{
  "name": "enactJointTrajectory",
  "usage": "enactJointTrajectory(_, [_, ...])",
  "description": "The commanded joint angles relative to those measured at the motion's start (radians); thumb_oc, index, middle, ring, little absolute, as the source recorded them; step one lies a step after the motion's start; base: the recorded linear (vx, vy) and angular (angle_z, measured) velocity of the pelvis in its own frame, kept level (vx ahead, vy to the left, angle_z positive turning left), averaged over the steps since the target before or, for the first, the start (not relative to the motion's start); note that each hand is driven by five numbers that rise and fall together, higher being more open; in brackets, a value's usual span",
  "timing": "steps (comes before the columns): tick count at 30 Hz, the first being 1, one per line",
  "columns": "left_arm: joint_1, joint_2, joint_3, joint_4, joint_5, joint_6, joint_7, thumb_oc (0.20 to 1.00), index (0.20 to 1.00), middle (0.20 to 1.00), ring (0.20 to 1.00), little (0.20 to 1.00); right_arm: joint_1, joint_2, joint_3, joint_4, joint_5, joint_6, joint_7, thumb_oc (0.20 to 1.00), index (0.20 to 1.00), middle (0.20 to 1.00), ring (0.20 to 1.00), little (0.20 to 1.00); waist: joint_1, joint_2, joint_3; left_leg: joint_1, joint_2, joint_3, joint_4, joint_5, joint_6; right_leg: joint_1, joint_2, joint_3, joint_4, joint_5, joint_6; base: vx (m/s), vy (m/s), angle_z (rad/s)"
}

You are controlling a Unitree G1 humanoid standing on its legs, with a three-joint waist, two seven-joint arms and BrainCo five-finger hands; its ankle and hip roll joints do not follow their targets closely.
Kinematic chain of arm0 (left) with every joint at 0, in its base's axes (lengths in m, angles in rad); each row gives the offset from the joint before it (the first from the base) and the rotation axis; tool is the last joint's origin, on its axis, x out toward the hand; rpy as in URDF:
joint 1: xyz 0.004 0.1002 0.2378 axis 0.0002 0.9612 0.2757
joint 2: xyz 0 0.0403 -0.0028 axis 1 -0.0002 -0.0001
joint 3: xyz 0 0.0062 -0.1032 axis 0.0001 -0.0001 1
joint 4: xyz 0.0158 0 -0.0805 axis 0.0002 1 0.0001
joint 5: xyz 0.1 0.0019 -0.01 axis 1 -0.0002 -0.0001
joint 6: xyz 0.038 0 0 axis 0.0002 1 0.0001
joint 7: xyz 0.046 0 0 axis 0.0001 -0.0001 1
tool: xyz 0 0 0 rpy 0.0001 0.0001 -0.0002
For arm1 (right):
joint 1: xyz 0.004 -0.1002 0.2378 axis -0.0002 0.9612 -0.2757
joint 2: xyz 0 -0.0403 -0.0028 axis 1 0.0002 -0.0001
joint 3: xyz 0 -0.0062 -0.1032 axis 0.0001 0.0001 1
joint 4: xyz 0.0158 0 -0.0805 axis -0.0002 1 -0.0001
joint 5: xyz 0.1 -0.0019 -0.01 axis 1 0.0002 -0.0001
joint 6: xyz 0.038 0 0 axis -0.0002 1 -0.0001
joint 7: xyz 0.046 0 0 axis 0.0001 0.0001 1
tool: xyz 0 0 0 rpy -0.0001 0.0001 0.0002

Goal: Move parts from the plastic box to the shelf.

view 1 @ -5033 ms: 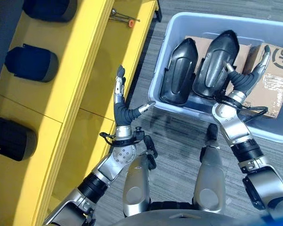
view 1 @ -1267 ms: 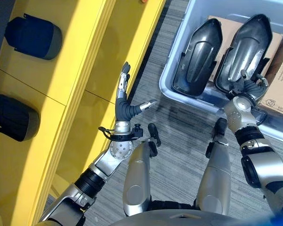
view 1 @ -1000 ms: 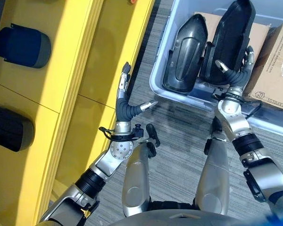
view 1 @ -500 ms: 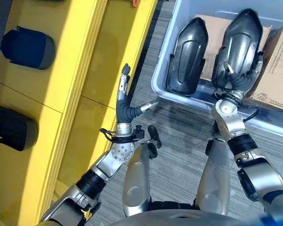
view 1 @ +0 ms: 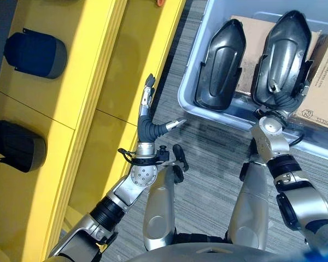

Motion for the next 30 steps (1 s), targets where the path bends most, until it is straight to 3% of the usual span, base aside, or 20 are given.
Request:
enactJointTrajectory(1, [0.018, 0.020, 0.016, -0.110, 0.000, -0.031, -0.008, 1.000, 1.000, 1.000, 1.000, 1.000, -0.040, -0.035, -0.007, 0.001, 0.103, 0.068, 0.135, 1.000, 1.000, 1.000, 1.000, 1.000, 0.016, 0.060, 0.003, -0.035, -0.010, -0.075, -0.008, 0.010, 0.002, -0.005, -0.014, -0.081, 0.181, -0.109, -0.027, -0.02, -0.040, 0.01])
enactJointTrajectory(4, [0.016, 0.029, 0.021, -0.109, -0.006, -0.031, -0.020, 1.000, 1.000, 1.000, 1.000, 1.000, -0.066, -0.043, 0.002, 0.058, 0.194, 0.066, 0.216, 1.000, 1.000, 1.000, 1.000, 1.000, 0.025, 0.056, 0.003, -0.042, -0.004, -0.079, 0.002, 0.007, -0.001, -0.006, -0.017, -0.087, 0.188, -0.111, -0.028, -0.01, -0.057, 0.01])
enactJointTrajectory(8, [0.010, 0.039, 0.032, -0.114, -0.020, -0.026, -0.046, 1.000, 1.000, 1.000, 1.000, 1.000, -0.105, -0.052, 0.014, 0.123, 0.368, 0.136, 0.364, 1.000, 1.000, 1.000, 1.000, 1.000, 0.038, 0.051, 0.003, -0.048, -0.001, -0.084, 0.008, 0.007, -0.002, -0.009, -0.017, -0.095, 0.196, -0.114, -0.030, -0.01, -0.052, 0.04])
enactJointTrajectory(12, [0.010, 0.044, 0.034, -0.122, -0.020, -0.009, -0.061, 1.000, 1.000, 1.000, 1.000, 1.000, -0.135, -0.043, 0.024, 0.168, 0.504, 0.165, 0.463, 1.000, 1.000, 1.000, 1.000, 1.000, 0.050, 0.046, 0.003, -0.052, 0.001, -0.090, 0.012, 0.009, -0.004, -0.008, -0.017, -0.104, 0.206, -0.118, -0.033, 0.01, -0.050, 0.00])
enactJointTrajectory(21, [0.024, 0.054, 0.040, -0.123, -0.022, -0.025, -0.091, 1.000, 1.000, 1.000, 1.000, 1.000, -0.152, -0.038, 0.054, 0.172, 0.455, 0.169, 0.503, 1.000, 1.000, 1.000, 1.000, 1.000, 0.063, 0.044, 0.003, -0.063, 0.001, -0.097, 0.019, 0.011, -0.004, -0.019, -0.013, -0.108, 0.230, -0.128, -0.040, 0.00, -0.017, 0.00])
enactJointTrajectory(30, [0.038, 0.051, 0.044, -0.135, -0.013, -0.031, -0.087, 1.000, 1.000, 1.000, 1.000, 1.000, -0.115, -0.009, 0.111, 0.080, 0.348, 0.161, 0.473, 1.000, 1.000, 1.000, 1.000, 1.000, 0.054, 0.040, 0.003, -0.054, 0.003, -0.089, 0.014, 0.016, -0.006, -0.013, -0.008, -0.101, 0.221, -0.123, -0.041, 0.00, -0.001, 0.01])
